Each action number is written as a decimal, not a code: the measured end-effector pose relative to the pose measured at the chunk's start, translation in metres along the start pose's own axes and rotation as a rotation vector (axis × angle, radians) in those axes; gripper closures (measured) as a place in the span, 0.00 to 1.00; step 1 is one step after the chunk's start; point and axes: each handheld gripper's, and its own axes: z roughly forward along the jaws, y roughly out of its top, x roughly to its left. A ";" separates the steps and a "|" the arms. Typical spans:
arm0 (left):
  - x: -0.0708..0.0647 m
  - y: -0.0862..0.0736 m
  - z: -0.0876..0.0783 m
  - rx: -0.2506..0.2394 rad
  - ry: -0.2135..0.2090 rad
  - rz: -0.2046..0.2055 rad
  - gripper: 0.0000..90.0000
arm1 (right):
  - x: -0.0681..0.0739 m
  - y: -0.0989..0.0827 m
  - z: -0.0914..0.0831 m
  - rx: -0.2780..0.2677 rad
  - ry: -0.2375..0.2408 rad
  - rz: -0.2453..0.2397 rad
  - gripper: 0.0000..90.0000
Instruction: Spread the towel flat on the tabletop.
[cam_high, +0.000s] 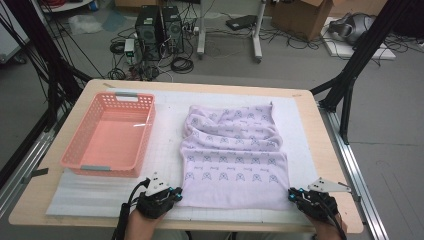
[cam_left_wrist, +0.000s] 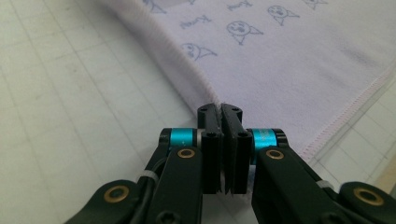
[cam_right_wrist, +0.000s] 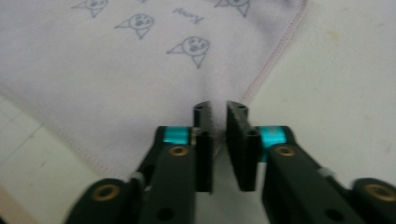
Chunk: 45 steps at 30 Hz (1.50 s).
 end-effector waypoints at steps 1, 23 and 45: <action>0.000 -0.002 -0.002 -0.002 -0.005 -0.008 0.97 | 0.001 -0.002 -0.002 0.000 -0.002 0.005 0.96; -0.016 -0.041 -0.046 -0.054 -0.040 -0.068 0.85 | 0.024 -0.030 -0.039 0.036 0.020 0.002 0.88; -0.015 -0.018 -0.008 -0.084 -0.039 -0.021 0.50 | 0.023 -0.019 -0.017 -0.016 -0.065 0.016 0.75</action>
